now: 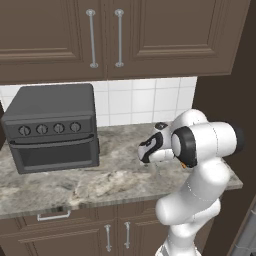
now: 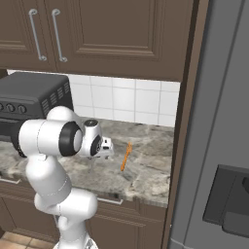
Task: Organize the utensils by type. Pick up the wooden spoons from the counter and place them in the open cabinet. Then pick up the metallic utensils from the counter and place them in the open drawer.
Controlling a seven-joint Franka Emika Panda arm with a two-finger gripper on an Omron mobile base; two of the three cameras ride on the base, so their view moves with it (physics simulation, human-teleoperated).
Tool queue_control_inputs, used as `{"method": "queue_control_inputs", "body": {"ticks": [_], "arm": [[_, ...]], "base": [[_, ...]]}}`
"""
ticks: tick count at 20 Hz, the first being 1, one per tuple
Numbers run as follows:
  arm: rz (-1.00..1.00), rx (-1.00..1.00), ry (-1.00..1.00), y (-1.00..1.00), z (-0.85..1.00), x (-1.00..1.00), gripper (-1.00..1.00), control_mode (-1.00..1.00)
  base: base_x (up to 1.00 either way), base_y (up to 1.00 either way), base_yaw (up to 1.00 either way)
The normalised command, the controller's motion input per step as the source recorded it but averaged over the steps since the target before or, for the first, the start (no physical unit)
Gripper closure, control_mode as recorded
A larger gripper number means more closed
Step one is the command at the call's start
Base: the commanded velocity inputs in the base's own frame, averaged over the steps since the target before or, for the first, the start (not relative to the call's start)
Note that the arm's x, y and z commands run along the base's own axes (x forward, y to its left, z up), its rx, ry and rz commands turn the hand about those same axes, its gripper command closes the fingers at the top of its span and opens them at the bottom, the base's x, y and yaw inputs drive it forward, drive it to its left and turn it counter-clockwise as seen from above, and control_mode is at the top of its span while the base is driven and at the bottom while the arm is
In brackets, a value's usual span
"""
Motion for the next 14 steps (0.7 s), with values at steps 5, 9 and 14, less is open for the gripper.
{"method": "queue_control_inputs", "body": {"ticks": [5,9,14], "arm": [[-0.06,0.0,0.02,0.0,-0.34,0.01,-1.0,-1.0],[-0.11,0.0,0.03,0.02,-0.53,-0.16,1.0,-1.0],[-0.16,0.03,0.05,0.0,-0.48,-0.4,1.0,-1.0]], "base": [[0.0,0.0,0.0],[0.0,0.0,0.0],[0.0,0.0,0.0]]}}
